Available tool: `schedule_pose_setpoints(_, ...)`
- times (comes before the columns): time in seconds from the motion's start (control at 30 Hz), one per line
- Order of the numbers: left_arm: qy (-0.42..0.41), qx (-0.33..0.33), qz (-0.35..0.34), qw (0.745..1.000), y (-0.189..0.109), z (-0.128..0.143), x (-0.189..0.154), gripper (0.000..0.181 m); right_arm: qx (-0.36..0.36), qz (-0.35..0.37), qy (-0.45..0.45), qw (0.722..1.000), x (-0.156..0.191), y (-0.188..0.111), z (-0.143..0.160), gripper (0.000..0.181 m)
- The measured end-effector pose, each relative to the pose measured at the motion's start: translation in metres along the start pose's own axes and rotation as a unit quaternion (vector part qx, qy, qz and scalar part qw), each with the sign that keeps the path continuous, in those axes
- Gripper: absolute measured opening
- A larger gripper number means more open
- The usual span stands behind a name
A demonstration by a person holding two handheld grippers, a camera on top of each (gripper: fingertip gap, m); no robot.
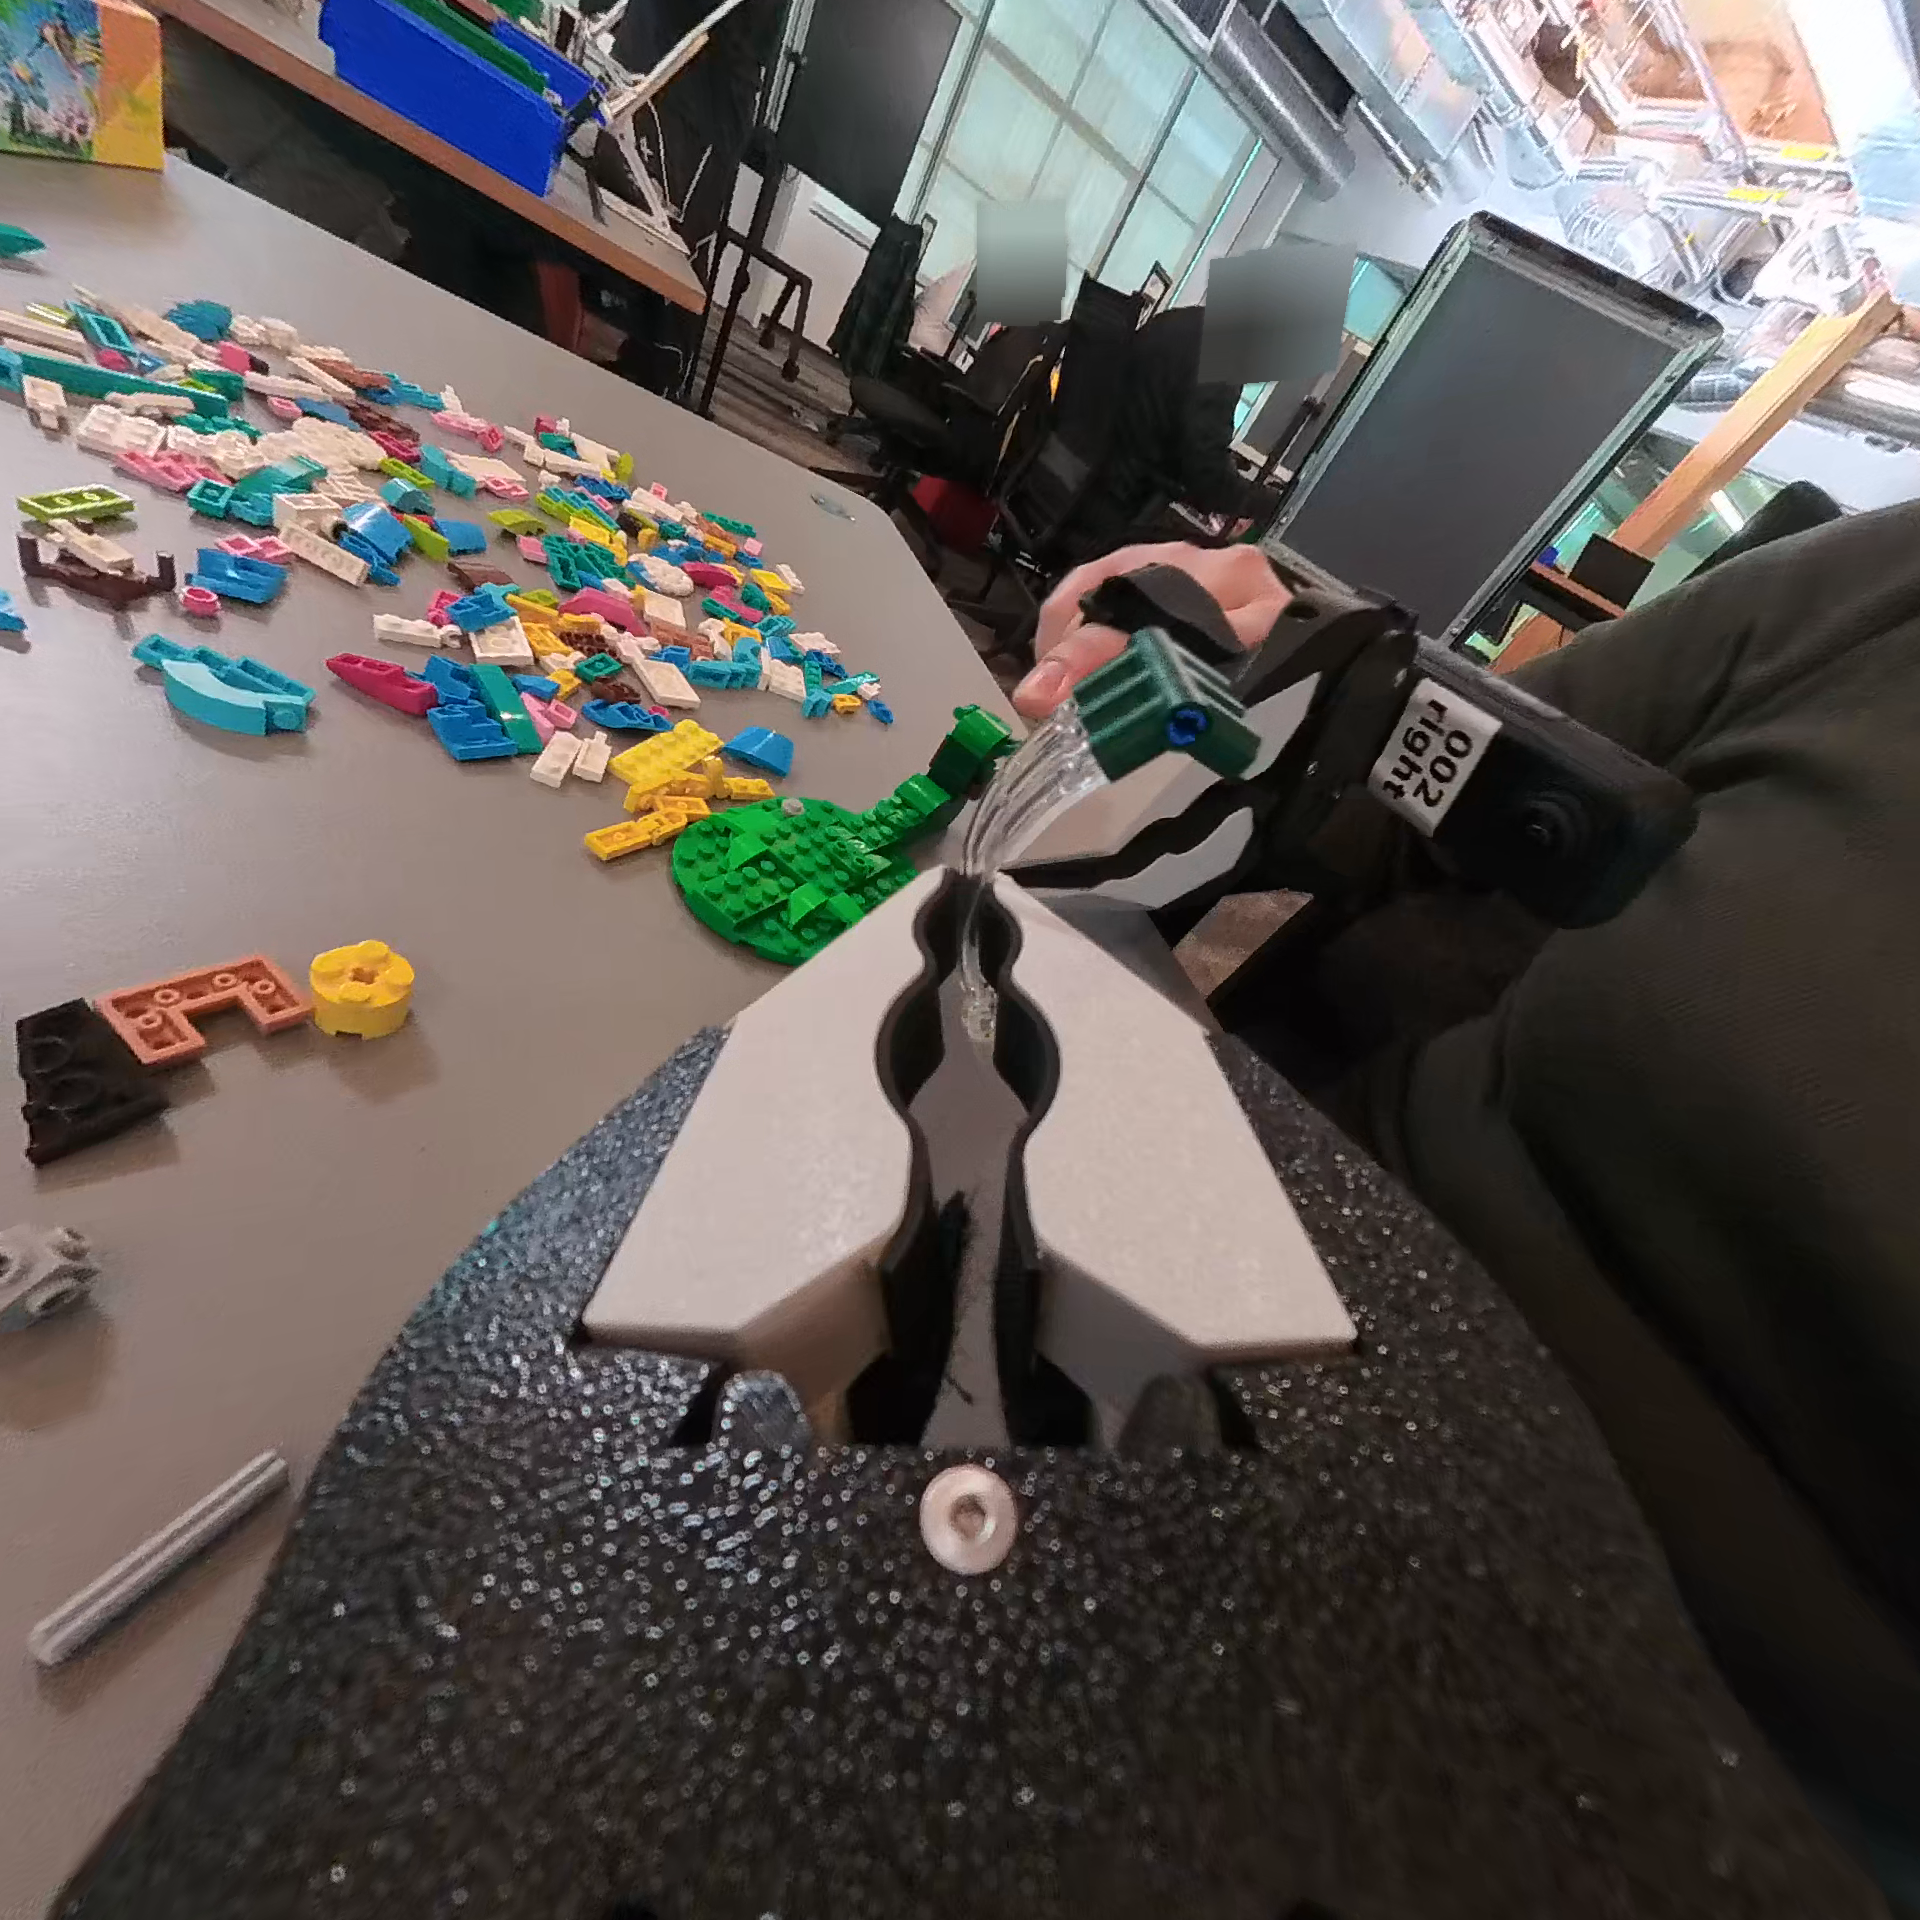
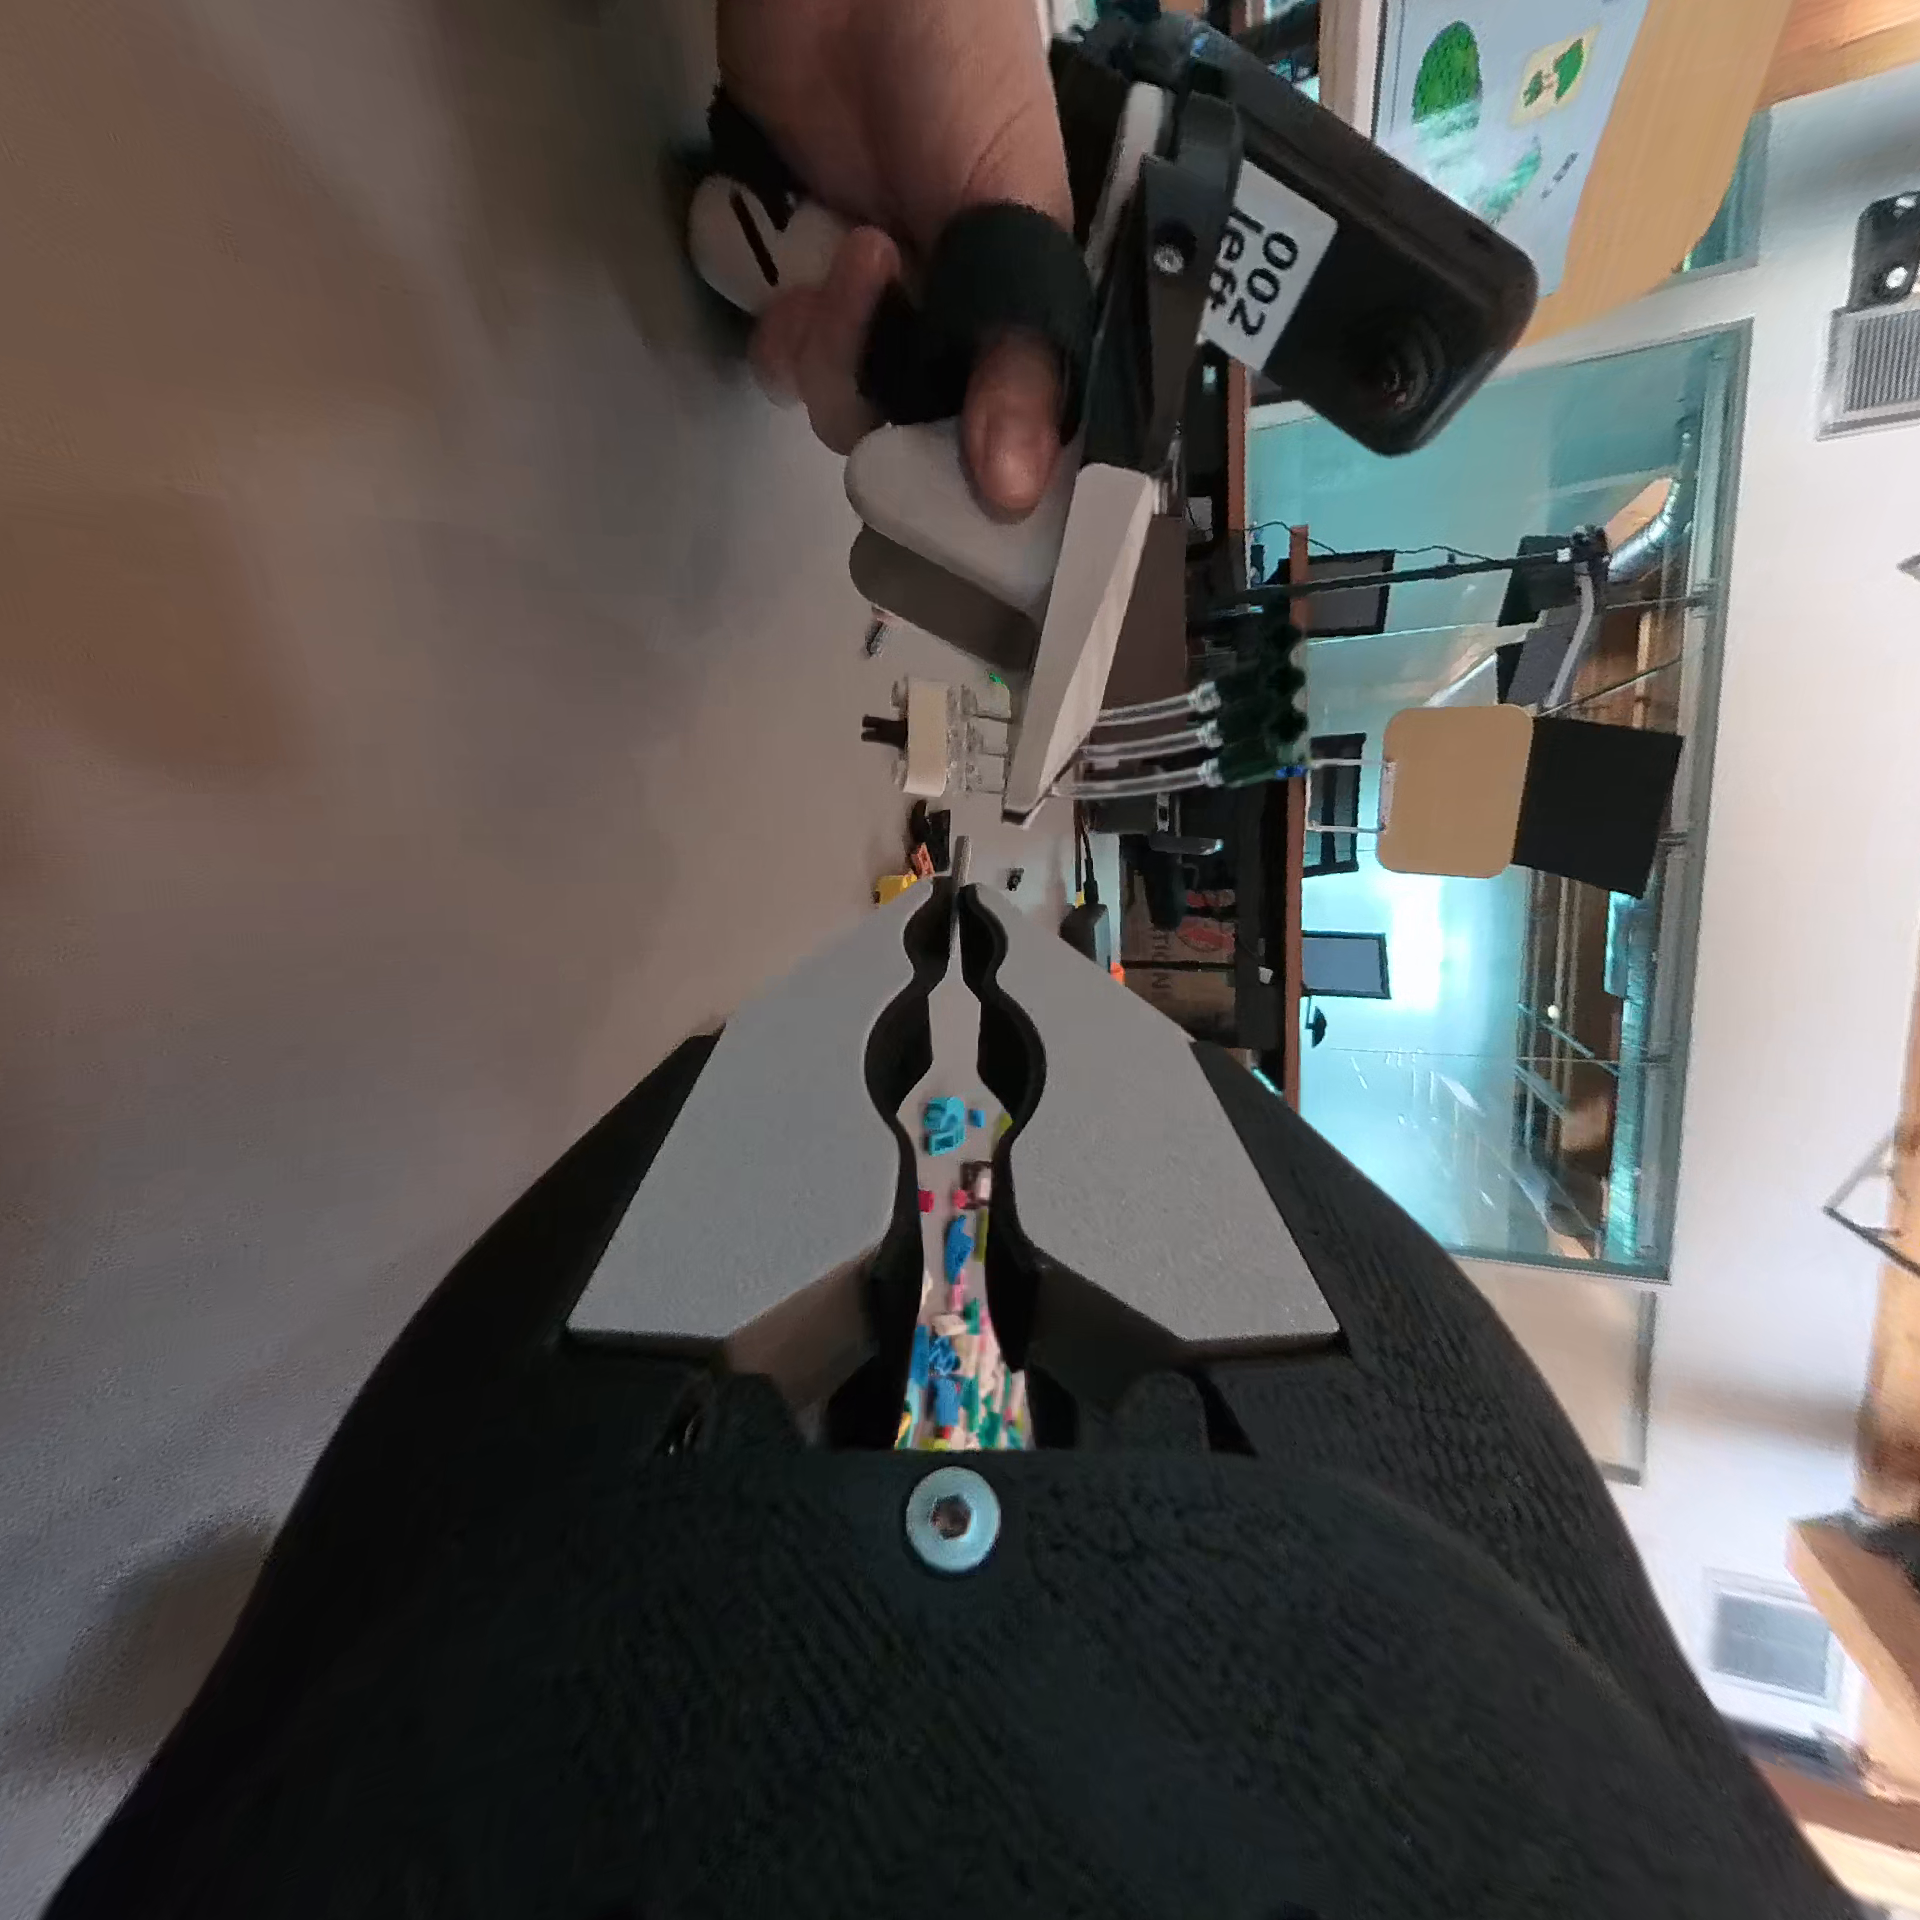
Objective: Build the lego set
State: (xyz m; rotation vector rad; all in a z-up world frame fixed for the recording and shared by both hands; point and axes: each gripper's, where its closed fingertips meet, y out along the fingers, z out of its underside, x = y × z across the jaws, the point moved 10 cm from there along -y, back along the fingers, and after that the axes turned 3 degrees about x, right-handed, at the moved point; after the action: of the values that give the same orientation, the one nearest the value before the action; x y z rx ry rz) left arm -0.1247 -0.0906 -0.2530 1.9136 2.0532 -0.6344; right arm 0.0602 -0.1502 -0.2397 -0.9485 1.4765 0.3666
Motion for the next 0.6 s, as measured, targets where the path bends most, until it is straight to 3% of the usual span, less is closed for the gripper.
schedule_pose_setpoints(0.6, 0.008, 0.027, -0.006, 1.000, 0.0059, 0.0018, -0.0014, 0.000, 0.010, 0.000, -0.060, 0.998, 0.0065, 0.0053, -0.0056, 0.000)
